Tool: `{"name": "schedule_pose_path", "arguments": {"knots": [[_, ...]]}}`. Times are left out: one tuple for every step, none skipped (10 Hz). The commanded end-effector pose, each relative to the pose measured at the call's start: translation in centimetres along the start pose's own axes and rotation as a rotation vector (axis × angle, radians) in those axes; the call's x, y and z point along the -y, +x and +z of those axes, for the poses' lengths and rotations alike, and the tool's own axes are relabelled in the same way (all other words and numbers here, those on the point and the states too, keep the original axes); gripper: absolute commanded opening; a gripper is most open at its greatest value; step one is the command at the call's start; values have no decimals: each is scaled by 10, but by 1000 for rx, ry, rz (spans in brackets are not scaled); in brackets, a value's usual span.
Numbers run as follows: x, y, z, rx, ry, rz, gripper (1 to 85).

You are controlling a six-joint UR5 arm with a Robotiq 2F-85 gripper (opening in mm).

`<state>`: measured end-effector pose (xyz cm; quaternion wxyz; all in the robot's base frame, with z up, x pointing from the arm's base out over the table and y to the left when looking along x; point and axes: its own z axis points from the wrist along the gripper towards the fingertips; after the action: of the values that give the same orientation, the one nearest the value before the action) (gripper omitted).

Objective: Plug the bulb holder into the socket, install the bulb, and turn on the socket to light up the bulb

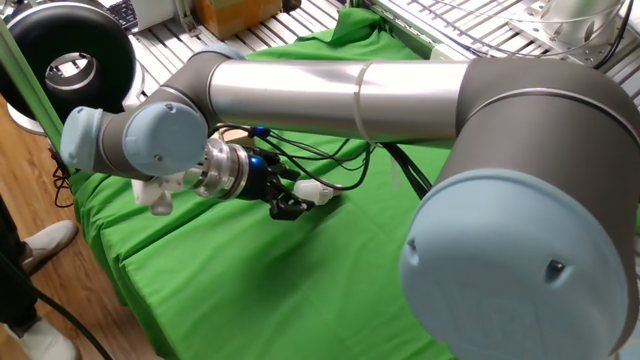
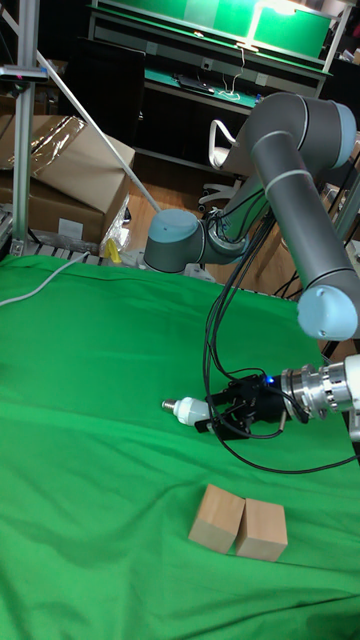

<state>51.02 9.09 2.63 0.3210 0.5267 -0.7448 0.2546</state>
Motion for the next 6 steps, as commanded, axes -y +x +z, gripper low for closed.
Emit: {"name": "schedule_pose_path", "arguments": {"knots": [[-5, 0, 6, 8, -17, 3, 640], [-7, -3, 5, 17, -26, 5, 637], [-8, -6, 1, 16, -29, 10, 637], [-8, -7, -2, 9, -27, 16, 633], [-8, -8, -3, 7, -27, 18, 633], [-8, -7, -3, 1, -23, 18, 630]]}}
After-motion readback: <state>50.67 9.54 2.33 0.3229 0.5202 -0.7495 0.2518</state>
